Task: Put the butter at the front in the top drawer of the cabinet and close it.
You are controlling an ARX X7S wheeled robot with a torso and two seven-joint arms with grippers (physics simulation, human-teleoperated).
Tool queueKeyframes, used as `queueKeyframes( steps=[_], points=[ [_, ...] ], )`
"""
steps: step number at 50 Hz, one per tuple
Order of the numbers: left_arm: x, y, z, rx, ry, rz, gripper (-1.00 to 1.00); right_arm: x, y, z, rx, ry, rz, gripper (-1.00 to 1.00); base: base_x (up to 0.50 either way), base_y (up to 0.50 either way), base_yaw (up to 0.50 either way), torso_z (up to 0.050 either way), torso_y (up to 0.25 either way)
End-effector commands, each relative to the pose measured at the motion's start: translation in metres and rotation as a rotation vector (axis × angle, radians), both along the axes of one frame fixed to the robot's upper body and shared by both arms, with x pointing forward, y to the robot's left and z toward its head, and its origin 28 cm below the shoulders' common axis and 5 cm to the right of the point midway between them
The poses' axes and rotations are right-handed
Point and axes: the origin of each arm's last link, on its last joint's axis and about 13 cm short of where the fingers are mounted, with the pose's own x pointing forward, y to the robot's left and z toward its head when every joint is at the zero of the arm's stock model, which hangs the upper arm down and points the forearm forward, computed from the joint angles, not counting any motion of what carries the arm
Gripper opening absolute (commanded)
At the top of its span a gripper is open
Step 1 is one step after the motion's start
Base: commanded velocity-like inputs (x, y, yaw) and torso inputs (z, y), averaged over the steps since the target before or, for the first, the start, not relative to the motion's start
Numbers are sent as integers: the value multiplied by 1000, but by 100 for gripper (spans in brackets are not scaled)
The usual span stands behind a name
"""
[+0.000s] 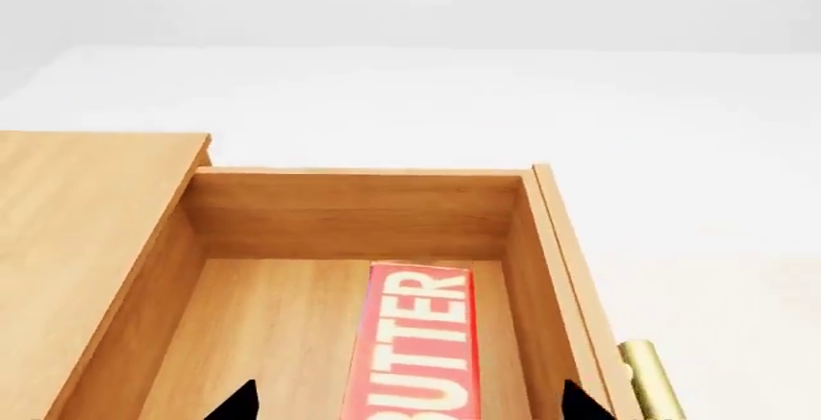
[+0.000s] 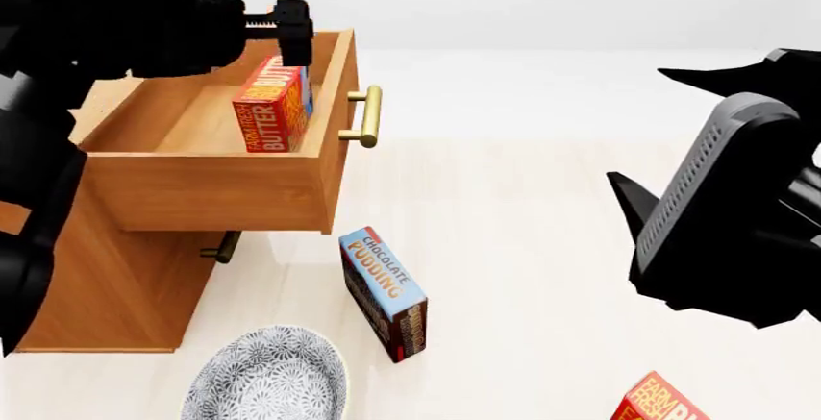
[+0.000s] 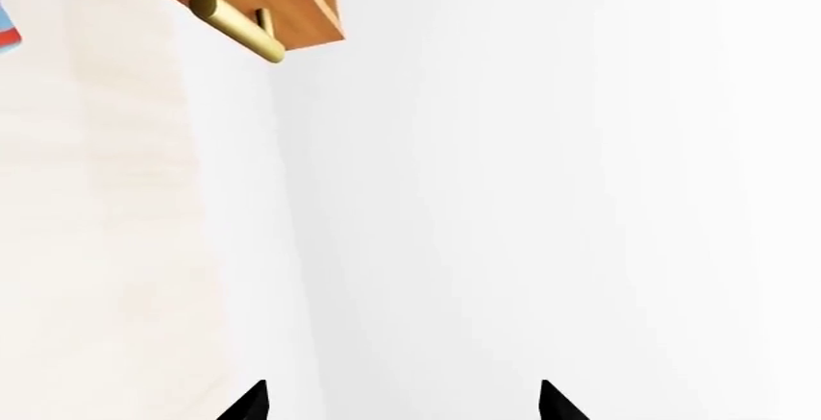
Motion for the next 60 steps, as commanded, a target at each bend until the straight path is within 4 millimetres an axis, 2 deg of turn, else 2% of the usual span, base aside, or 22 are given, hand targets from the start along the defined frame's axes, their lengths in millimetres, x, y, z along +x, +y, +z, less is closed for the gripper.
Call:
queueKeyframes(
  steps=[1, 9, 18, 34, 49, 60],
  points=[
    [-12, -2, 26, -14, -140, -63, 100, 2, 2, 0, 30, -21, 2, 100, 0, 0, 0, 0, 0],
    [-28, -9, 21, 11, -196, -132, 100, 6, 3, -3, 83, -41, -15, 100, 0, 0, 0, 0, 0],
    [-60, -36, 16, 12, -225, -281, 100, 6, -2, -4, 142, -41, -80, 100, 0, 0, 0, 0, 0],
    [-88, -71, -1, 54, -228, -460, 100, -20, -24, 0, 268, -51, -216, 100, 0, 0, 0, 0, 0],
    [-121, -112, -18, 74, -220, -644, 100, -37, -44, -4, 307, -61, -376, 100, 0, 0, 0, 0, 0],
    [-139, -132, -41, 101, -196, -738, 100, -44, -45, -6, 325, -59, -435, 100, 0, 0, 0, 0, 0]
  ],
)
